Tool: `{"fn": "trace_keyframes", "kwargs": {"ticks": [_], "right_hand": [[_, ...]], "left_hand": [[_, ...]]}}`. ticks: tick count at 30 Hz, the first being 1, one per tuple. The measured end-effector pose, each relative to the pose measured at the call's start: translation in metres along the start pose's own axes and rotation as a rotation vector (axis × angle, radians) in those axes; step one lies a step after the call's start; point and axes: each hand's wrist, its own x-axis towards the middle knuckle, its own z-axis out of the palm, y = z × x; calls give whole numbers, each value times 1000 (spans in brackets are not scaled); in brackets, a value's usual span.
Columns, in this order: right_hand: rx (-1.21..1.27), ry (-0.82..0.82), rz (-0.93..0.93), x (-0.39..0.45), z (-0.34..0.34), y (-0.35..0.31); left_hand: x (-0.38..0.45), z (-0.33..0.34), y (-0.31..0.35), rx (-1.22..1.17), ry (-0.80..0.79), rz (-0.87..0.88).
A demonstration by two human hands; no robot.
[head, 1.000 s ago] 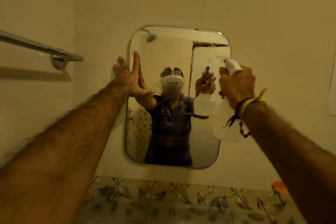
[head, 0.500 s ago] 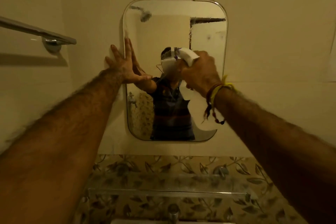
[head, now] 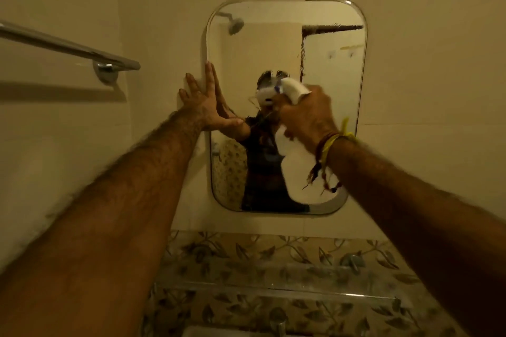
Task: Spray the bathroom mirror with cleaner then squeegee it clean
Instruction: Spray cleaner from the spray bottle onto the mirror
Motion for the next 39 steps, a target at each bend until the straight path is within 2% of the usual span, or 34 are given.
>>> {"fn": "trace_keyframes", "kwargs": {"ticks": [6,10,18,24,26,29,32,36,39], "right_hand": [[-19,281,98,10,-70,31],[-132,342,145,0,-96,54],[-176,188,119,-40,-64,60],[-163,-7,-10,-56,-12,45],[-124,-22,-52,-53,10,35],[-215,20,-147,-44,37,17],[-70,-55,-145,-40,54,2],[0,-64,-211,-35,61,-2],[-18,-38,-171,-29,51,4]], "left_hand": [[-6,2,3,38,11,-3],[-14,4,5,22,34,-10],[-28,24,-1,53,11,-27],[-29,20,-13,-90,-136,-32],[-26,16,-14,-88,-137,-23],[-23,11,-13,-93,-143,-34],[-22,7,-11,-100,-171,-46],[-21,3,-9,-70,-193,-57],[-19,2,-7,-58,-223,-84]]}}
